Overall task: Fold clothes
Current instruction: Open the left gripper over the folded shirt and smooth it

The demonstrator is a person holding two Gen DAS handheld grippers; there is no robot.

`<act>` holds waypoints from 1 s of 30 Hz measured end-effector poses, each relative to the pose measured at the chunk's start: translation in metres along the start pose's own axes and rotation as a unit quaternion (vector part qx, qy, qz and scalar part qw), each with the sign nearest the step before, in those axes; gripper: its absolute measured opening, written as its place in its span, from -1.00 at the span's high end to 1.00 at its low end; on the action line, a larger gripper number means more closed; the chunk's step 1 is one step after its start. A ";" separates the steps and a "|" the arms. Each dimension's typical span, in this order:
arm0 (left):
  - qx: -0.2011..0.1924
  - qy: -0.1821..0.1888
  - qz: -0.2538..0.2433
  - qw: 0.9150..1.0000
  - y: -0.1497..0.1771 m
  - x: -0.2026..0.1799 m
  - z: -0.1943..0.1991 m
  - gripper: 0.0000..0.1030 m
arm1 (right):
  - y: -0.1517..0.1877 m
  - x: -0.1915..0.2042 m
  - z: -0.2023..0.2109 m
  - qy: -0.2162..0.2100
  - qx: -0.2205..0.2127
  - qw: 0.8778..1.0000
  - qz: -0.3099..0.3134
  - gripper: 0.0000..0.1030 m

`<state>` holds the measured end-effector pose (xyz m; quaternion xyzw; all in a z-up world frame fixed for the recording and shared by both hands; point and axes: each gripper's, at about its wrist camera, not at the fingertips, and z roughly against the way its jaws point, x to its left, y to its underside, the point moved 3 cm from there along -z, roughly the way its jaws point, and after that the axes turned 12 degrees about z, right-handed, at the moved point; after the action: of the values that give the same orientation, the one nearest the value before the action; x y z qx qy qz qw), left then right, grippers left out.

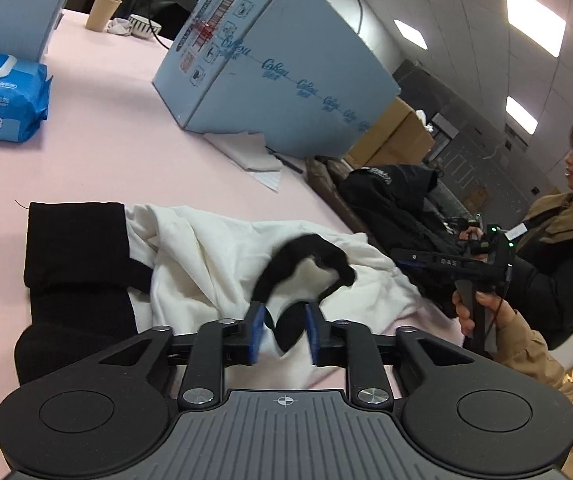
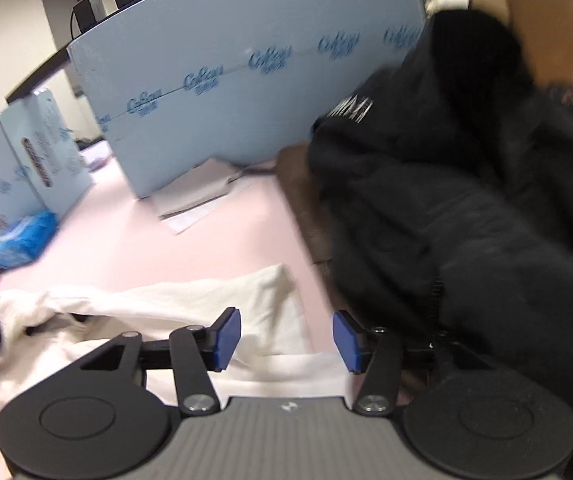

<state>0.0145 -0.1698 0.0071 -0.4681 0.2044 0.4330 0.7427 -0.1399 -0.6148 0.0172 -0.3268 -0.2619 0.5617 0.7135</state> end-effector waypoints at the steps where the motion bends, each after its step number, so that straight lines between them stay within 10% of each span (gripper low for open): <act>1: 0.002 0.002 -0.008 1.000 0.002 -0.004 0.002 0.41 | 0.000 0.001 0.004 -0.004 -0.005 1.000 -0.003 -0.06; 13: -0.119 0.057 -0.015 0.991 -0.035 -0.048 0.004 -0.07 | -0.014 -0.020 -0.037 -0.094 0.025 0.978 -0.182 -0.16; 20: -0.057 0.021 0.005 0.998 -0.044 -0.035 -0.066 -0.07 | -0.018 -0.009 -0.068 -0.114 0.067 0.978 -0.163 0.12; 24: -0.028 0.008 0.008 1.000 -0.035 -0.024 -0.078 -0.07 | -0.020 -0.003 -0.075 -0.110 0.070 0.982 -0.137 0.76; 30: 0.013 -0.013 -0.004 1.000 -0.017 -0.013 -0.084 -0.07 | -0.033 -0.002 -0.068 -0.104 0.037 0.989 -0.101 0.80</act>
<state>0.0303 -0.2519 -0.0147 -0.4538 0.1987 0.4330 0.7530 -0.0688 -0.6338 -0.0020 -0.2120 -0.3450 0.5271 0.7472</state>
